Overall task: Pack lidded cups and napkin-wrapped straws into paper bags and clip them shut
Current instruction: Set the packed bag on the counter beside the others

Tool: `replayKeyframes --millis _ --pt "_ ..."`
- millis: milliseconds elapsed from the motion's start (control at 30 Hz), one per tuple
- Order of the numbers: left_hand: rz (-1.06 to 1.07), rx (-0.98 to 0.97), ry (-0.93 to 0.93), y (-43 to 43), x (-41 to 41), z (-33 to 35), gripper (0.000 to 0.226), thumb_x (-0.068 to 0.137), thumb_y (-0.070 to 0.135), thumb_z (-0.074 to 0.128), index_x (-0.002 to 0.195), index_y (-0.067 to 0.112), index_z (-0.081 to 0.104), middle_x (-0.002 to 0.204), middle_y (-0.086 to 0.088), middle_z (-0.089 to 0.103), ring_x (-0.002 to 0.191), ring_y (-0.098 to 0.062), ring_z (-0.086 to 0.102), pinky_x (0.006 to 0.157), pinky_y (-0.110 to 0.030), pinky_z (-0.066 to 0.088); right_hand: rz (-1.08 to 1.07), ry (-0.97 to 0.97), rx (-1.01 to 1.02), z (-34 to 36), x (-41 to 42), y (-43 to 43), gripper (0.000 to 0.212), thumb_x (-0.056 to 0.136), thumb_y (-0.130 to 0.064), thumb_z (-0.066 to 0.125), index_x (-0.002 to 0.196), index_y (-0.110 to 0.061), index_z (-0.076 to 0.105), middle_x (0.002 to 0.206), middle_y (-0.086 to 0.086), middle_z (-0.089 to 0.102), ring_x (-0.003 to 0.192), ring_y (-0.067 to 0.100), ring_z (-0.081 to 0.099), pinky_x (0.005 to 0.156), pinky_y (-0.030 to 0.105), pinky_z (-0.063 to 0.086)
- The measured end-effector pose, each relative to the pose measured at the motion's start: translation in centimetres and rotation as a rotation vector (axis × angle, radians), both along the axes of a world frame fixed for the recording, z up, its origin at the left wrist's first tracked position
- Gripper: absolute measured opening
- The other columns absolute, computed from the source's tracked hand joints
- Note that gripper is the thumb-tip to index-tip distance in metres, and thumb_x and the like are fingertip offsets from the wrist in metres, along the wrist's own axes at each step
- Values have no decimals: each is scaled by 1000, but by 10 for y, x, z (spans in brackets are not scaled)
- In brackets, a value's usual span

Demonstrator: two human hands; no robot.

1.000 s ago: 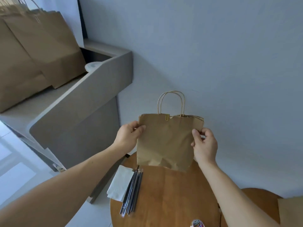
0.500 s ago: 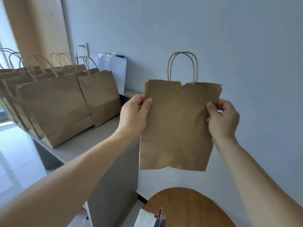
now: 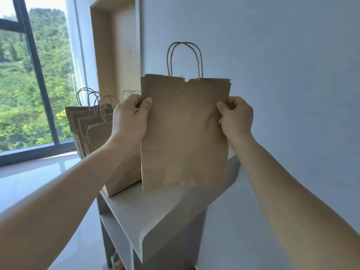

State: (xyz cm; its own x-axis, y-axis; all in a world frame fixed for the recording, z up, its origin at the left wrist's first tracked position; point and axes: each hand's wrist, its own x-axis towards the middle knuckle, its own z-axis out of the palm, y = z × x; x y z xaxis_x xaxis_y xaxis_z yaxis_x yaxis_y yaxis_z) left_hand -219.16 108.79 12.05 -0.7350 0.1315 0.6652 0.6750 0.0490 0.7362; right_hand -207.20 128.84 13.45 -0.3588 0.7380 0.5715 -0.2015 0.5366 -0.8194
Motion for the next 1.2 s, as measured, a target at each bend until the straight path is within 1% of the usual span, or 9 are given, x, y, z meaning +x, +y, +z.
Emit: replayKeyframes --millis 100,233,433,500,600,733,867,1067,1200 --pt "25 -10 -39 -9 -39 -16 28 95 37 59 90 11 67 81 -16 66 74 -31 59 72 -44 51 45 -58 -15 -14 -50 2 8 91 -23 62 83 -25 62 85 -3 66 79 22 64 84 45 55" --pt "55 -92 -47 -11 -81 -51 28 96 34 58 90 8 66 84 -19 66 75 -24 55 58 -19 41 94 -97 -75 -47 -104 11 14 91 -20 62 79 -28 61 68 -10 62 50 2 56 61 31 48" --pt "28 -186 -8 0 -124 -87 26 95 30 61 77 11 63 68 -11 61 65 -20 52 56 -23 41 144 -243 -121 -86 -163 35 10 97 -19 56 88 -18 59 72 2 61 43 2 53 54 29 45" --pt "21 -235 35 6 -134 -98 32 94 28 62 71 7 57 64 -9 57 61 -20 51 58 -33 44 166 -278 -136 -95 -176 46 11 99 -18 53 89 -19 58 73 3 62 46 5 56 52 27 48" --pt "-12 -313 98 20 -141 -119 37 93 25 64 66 5 50 62 -3 53 60 -20 50 56 -37 43 177 -340 -148 -107 -194 63 14 101 -15 50 90 -18 59 80 7 66 56 12 61 59 32 55" --pt "-74 -301 179 39 -145 -137 38 92 19 66 63 15 42 60 9 41 58 -10 40 54 -28 35 160 -378 -129 -116 -213 86 16 101 -15 49 89 -18 59 79 4 67 62 17 67 74 44 60" --pt "-97 -310 197 58 -155 -139 34 91 19 67 65 8 47 60 8 41 59 -13 38 53 -26 31 133 -372 -115 -117 -227 108 15 102 -16 47 93 -18 59 76 5 68 60 16 67 75 48 60" --pt "-133 -339 160 85 -156 -135 49 91 18 67 59 20 30 55 10 31 56 -12 31 55 -28 26 107 -343 -127 -114 -237 134 19 103 -14 43 90 -17 57 74 7 65 65 19 64 83 53 56" --pt "-146 -417 151 102 -151 -133 45 93 20 64 59 18 35 57 9 34 59 -18 38 57 -31 29 96 -317 -164 -114 -236 146 13 103 -9 40 104 -9 53 84 4 61 71 17 62 87 52 56"
